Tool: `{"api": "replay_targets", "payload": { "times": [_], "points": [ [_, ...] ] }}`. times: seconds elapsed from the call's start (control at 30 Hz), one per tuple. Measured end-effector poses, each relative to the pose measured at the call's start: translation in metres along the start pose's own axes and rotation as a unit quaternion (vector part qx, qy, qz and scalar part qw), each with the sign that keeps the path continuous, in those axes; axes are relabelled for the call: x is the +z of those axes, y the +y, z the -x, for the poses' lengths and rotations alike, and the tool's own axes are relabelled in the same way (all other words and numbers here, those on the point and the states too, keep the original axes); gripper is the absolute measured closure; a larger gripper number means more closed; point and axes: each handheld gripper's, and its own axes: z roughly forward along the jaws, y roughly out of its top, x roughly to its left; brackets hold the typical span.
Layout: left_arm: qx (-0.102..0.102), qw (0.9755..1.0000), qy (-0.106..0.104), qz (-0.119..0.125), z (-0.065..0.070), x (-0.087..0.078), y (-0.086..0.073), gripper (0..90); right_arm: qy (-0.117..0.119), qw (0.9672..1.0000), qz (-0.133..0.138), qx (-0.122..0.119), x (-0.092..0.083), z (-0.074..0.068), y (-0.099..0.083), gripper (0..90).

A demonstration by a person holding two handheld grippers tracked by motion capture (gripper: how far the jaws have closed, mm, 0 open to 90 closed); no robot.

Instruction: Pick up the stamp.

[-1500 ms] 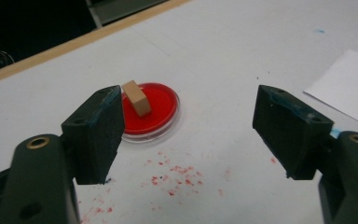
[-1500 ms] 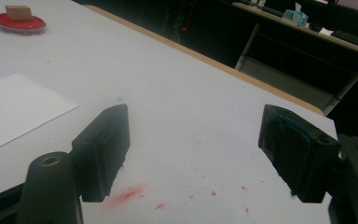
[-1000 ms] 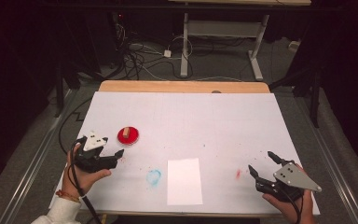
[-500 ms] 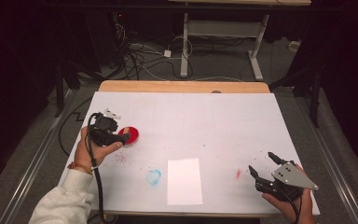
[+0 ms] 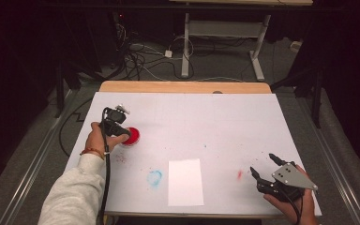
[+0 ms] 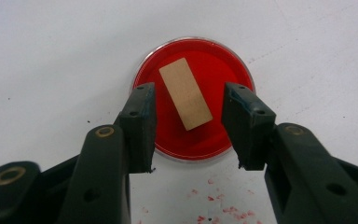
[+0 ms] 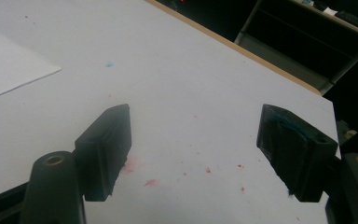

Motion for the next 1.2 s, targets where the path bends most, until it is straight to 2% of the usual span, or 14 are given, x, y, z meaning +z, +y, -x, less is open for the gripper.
{"api": "replay_targets", "payload": {
  "times": [0.1, 0.37, 0.5, 0.57, 0.63, 0.67, 0.73, 0.83, 1.1, 1.2],
  "points": [
    [0.002, 1.0, 0.0, -0.005, -0.002, 0.002, 0.001, 59.9, 0.0, 1.0, -0.002, -0.001, 0.0, 0.0, 0.0, 27.2],
    [-0.004, 1.0, 0.003, -0.006, -0.004, 0.007, 0.005, 57.1, 0.002, 1.0, -0.004, -0.003, 0.001, -0.001, 0.0, 27.3],
    [-0.005, 1.0, 0.005, -0.007, -0.004, 0.008, 0.007, 59.2, 0.001, 1.0, -0.005, -0.002, 0.001, -0.001, 0.0, 27.4],
    [-0.005, 0.9999, 0.008, -0.008, -0.004, 0.009, 0.008, 65.0, 0.002, 1.0, -0.006, -0.002, 0.001, 0.0, 0.0, 27.6],
    [-0.008, 0.9999, 0.006, -0.007, -0.005, 0.01, 0.009, 66.9, 0.002, 1.0, -0.006, -0.003, 0.001, 0.0, 0.0, 27.6],
    [-0.009, 0.9999, 0.004, -0.01, -0.005, 0.012, 0.009, 72.6, 0.003, 1.0, -0.005, 0.0, 0.001, 0.0, 0.0, 27.6],
    [-0.012, 0.9999, 0.001, -0.008, -0.006, 0.013, 0.008, 72.7, 0.005, 1.0, -0.003, 0.002, 0.001, 0.0, 0.0, 27.6],
    [-0.003, 1.0, 0.002, -0.009, -0.005, 0.013, 0.009, 73.7, 0.01, 0.9999, -0.001, 0.012, 0.0, 0.002, -0.001, 27.6],
    [0.014, 0.9999, 0.006, -0.007, -0.004, 0.013, 0.008, 73.9, 0.007, 0.9999, -0.003, 0.009, 0.0, 0.002, -0.001, 27.6],
    [0.018, 0.9998, -0.008, 0.003, -0.003, 0.011, 0.007, 74.0, 0.006, 0.9999, -0.003, 0.009, 0.001, 0.002, -0.001, 27.6]
  ]
}}
